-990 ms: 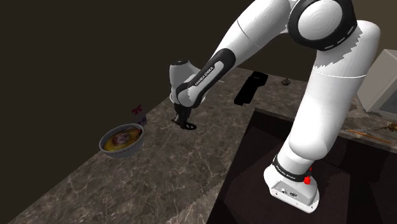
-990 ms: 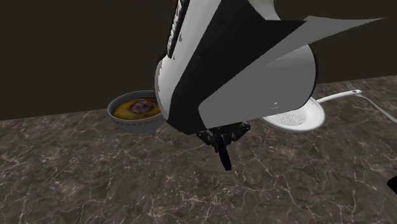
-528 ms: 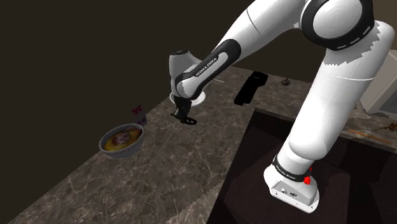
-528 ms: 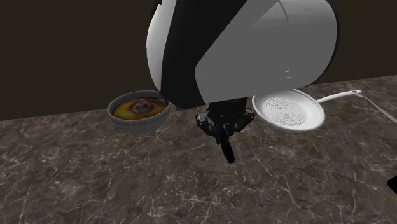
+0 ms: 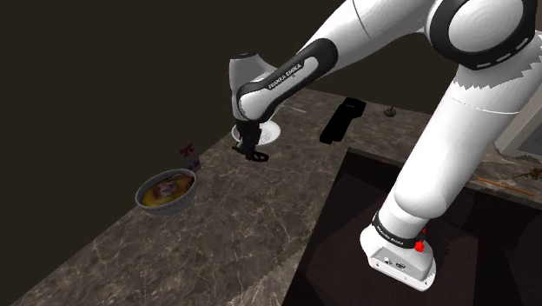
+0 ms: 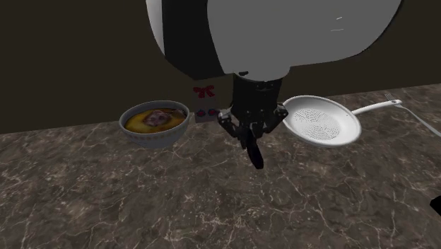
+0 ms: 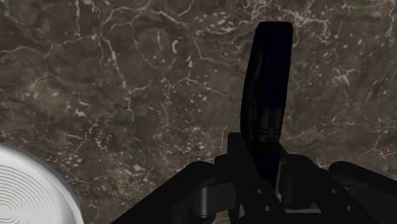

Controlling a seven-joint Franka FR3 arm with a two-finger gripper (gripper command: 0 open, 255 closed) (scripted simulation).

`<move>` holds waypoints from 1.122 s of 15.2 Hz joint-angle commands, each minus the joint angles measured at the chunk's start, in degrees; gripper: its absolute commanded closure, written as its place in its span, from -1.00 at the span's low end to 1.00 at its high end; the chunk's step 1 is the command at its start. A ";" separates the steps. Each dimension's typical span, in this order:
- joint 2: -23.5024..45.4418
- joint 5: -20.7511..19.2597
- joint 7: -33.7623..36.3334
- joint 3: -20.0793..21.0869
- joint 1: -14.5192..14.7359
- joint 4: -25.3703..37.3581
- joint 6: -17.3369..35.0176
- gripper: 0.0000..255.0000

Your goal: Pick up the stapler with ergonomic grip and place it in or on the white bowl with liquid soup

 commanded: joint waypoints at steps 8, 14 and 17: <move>2.27 -0.75 3.64 1.68 1.55 7.14 -5.01 1.00; 12.27 -4.57 11.64 3.99 5.57 19.58 -8.12 1.00; 17.71 -6.59 15.15 4.55 8.07 26.87 -10.38 1.00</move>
